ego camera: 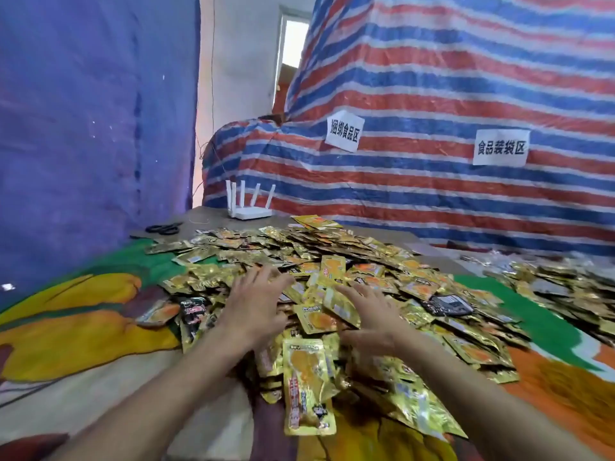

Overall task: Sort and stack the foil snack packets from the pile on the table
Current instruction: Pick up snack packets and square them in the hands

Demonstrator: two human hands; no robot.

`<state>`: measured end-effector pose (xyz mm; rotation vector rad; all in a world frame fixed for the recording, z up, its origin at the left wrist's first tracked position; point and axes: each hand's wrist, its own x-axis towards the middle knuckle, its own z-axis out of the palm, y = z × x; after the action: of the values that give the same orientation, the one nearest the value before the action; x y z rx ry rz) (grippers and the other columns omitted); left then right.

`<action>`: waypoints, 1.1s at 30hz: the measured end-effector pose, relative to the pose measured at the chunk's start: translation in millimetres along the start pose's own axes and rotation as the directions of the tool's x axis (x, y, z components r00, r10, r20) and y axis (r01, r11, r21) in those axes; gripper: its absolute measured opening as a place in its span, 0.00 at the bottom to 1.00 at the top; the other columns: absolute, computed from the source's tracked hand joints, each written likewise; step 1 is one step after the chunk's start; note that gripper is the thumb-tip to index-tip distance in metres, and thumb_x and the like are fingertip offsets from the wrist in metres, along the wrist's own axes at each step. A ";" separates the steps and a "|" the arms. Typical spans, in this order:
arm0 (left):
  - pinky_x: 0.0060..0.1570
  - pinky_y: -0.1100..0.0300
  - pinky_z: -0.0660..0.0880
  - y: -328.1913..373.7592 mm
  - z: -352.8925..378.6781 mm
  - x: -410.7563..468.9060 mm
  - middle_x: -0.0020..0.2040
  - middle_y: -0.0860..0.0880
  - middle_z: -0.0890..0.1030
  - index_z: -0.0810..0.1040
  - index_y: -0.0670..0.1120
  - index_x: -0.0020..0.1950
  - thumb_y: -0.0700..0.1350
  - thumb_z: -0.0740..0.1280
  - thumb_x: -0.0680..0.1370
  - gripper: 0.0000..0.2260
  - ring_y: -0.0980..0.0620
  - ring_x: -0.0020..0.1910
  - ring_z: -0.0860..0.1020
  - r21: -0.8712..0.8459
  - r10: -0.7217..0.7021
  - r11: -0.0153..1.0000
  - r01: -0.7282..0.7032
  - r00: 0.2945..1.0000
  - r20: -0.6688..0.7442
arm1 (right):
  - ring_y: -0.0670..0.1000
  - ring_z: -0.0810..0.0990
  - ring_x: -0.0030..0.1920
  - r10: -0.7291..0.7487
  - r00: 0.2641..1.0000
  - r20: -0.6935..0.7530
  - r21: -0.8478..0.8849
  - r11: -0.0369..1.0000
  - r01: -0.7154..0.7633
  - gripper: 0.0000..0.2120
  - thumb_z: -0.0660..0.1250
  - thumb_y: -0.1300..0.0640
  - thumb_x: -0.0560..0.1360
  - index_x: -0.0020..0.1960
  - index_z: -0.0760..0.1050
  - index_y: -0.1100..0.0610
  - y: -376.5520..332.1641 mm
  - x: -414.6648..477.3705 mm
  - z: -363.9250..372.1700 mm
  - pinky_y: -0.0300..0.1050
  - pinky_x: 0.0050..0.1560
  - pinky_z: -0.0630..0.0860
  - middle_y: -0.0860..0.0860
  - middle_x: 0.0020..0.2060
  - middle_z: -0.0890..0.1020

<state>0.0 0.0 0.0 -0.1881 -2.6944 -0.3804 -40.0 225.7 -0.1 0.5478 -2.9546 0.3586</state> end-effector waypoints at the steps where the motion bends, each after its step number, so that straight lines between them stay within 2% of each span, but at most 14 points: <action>1: 0.77 0.44 0.54 -3.6 4.9 10.6 0.77 0.50 0.61 0.62 0.58 0.77 0.46 0.68 0.74 0.32 0.48 0.76 0.59 0.060 -0.029 0.998 0.025 0.998 0.055 | 0.58 0.54 0.79 0.030 0.998 0.062 -0.006 1.000 -0.030 0.41 0.68 0.45 0.75 0.81 0.50 0.40 -0.1 9.1 5.3 0.65 0.77 0.52 0.55 0.80 0.56; 4: 0.73 0.43 0.59 -9.0 16.1 31.3 0.77 0.48 0.62 0.62 0.57 0.78 0.52 0.66 0.74 0.32 0.45 0.75 0.61 0.099 -0.113 0.991 0.094 0.970 0.214 | 0.57 0.62 0.75 0.069 0.997 0.036 0.030 0.997 -0.070 0.36 0.63 0.42 0.77 0.81 0.53 0.46 1.2 24.9 20.1 0.63 0.76 0.58 0.54 0.77 0.65; 7: 0.66 0.44 0.68 -13.2 28.5 41.3 0.73 0.49 0.67 0.65 0.55 0.76 0.54 0.64 0.73 0.31 0.43 0.72 0.65 0.092 -0.131 0.990 0.110 0.955 0.268 | 0.54 0.63 0.75 0.046 0.999 -0.008 0.050 0.998 -0.045 0.34 0.62 0.41 0.77 0.80 0.57 0.47 0.2 30.8 30.9 0.64 0.75 0.57 0.50 0.77 0.66; 10: 0.62 0.46 0.72 -10.9 30.3 38.2 0.66 0.49 0.73 0.71 0.52 0.71 0.50 0.63 0.76 0.22 0.44 0.67 0.70 0.107 -0.128 0.988 0.108 0.971 0.200 | 0.54 0.67 0.71 0.020 1.000 -0.016 0.035 0.999 -0.019 0.30 0.63 0.40 0.77 0.77 0.63 0.45 -8.3 35.3 32.9 0.61 0.70 0.62 0.47 0.73 0.70; 13: 0.57 0.48 0.77 -10.5 32.0 30.0 0.54 0.49 0.79 0.78 0.49 0.56 0.41 0.62 0.77 0.10 0.45 0.59 0.77 0.048 -0.087 0.995 0.084 0.994 0.069 | 0.54 0.73 0.65 -0.029 0.991 -0.130 -0.027 0.999 0.026 0.23 0.60 0.44 0.79 0.72 0.70 0.47 -20.1 33.1 33.2 0.55 0.61 0.73 0.49 0.64 0.76; 15: 0.58 0.48 0.77 -11.3 28.0 28.0 0.55 0.49 0.82 0.81 0.53 0.57 0.36 0.61 0.77 0.16 0.46 0.57 0.79 -0.004 -0.086 0.996 0.087 0.995 0.051 | 0.54 0.76 0.58 -0.063 0.974 -0.220 -0.030 0.998 0.058 0.18 0.59 0.47 0.80 0.67 0.74 0.50 -24.1 31.7 31.4 0.51 0.52 0.77 0.51 0.57 0.76; 18: 0.59 0.49 0.78 -13.9 17.0 31.8 0.59 0.50 0.82 0.82 0.54 0.62 0.35 0.61 0.79 0.19 0.47 0.57 0.80 -0.066 -0.078 0.995 0.081 0.996 0.048 | 0.55 0.78 0.48 -0.078 0.914 -0.397 0.075 0.990 0.117 0.10 0.59 0.51 0.81 0.53 0.77 0.53 -22.3 42.6 20.8 0.48 0.40 0.75 0.50 0.47 0.74; 20: 0.59 0.50 0.78 -15.2 11.0 34.3 0.59 0.54 0.80 0.83 0.52 0.61 0.36 0.62 0.80 0.17 0.49 0.58 0.79 -0.107 -0.026 0.994 0.029 0.999 0.024 | 0.55 0.77 0.39 -0.012 0.863 -0.504 0.220 0.965 0.141 0.10 0.58 0.54 0.80 0.41 0.72 0.54 -15.7 57.2 7.9 0.47 0.33 0.69 0.49 0.38 0.75; 21: 0.59 0.50 0.77 -15.9 7.1 35.5 0.59 0.56 0.78 0.84 0.52 0.60 0.38 0.63 0.80 0.15 0.51 0.58 0.78 -0.112 0.001 0.994 -0.001 1.000 -0.005 | 0.53 0.76 0.35 0.043 0.840 -0.540 0.307 0.940 0.149 0.11 0.59 0.55 0.81 0.39 0.70 0.53 -11.7 63.2 2.7 0.46 0.32 0.68 0.48 0.35 0.76; 24: 0.54 0.51 0.77 -18.9 -9.3 40.7 0.54 0.58 0.79 0.85 0.52 0.55 0.47 0.67 0.81 0.08 0.54 0.53 0.77 -0.088 0.047 0.994 -0.059 0.991 -0.127 | 0.47 0.76 0.33 0.171 0.777 -0.606 0.509 0.834 0.214 0.08 0.60 0.59 0.82 0.44 0.71 0.53 0.2 71.7 6.3 0.42 0.30 0.70 0.47 0.35 0.78; 27: 0.39 0.59 0.78 -22.2 -30.8 51.1 0.41 0.56 0.83 0.85 0.55 0.48 0.49 0.69 0.79 0.05 0.56 0.38 0.81 -0.261 0.048 0.960 -0.098 0.980 -0.194 | 0.52 0.82 0.41 0.216 0.790 -0.573 0.641 0.719 0.268 0.03 0.60 0.61 0.83 0.53 0.72 0.55 11.3 71.9 18.6 0.52 0.39 0.82 0.50 0.43 0.81; 29: 0.29 0.70 0.73 -24.8 -42.8 58.8 0.35 0.56 0.83 0.82 0.56 0.43 0.48 0.70 0.79 0.06 0.59 0.32 0.81 -0.410 -0.007 0.905 -0.113 0.960 -0.281 | 0.52 0.83 0.45 0.257 0.812 -0.524 0.725 0.635 0.267 0.05 0.60 0.61 0.83 0.55 0.72 0.54 19.0 71.4 19.5 0.52 0.39 0.84 0.51 0.46 0.82; 31: 0.26 0.74 0.70 -26.7 -50.4 67.7 0.31 0.59 0.82 0.80 0.56 0.41 0.47 0.69 0.79 0.07 0.66 0.31 0.80 -0.498 -0.087 0.854 -0.150 0.903 -0.421 | 0.51 0.84 0.45 0.284 0.823 -0.491 0.777 0.571 0.266 0.08 0.59 0.62 0.83 0.58 0.73 0.52 23.6 68.4 17.8 0.49 0.37 0.84 0.51 0.48 0.82; 33: 0.25 0.73 0.70 -27.1 -50.0 76.9 0.31 0.62 0.81 0.78 0.54 0.40 0.47 0.69 0.79 0.08 0.67 0.29 0.79 -0.591 -0.188 0.791 -0.158 0.857 -0.480 | 0.49 0.84 0.44 0.304 0.837 -0.456 0.814 0.523 0.253 0.11 0.59 0.62 0.83 0.57 0.74 0.48 26.2 65.9 18.0 0.47 0.37 0.84 0.51 0.48 0.83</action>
<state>-55.8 -34.7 69.5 -0.2086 -1.9501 -1.1425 -112.1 222.7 -12.7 0.3522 -2.0092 1.7165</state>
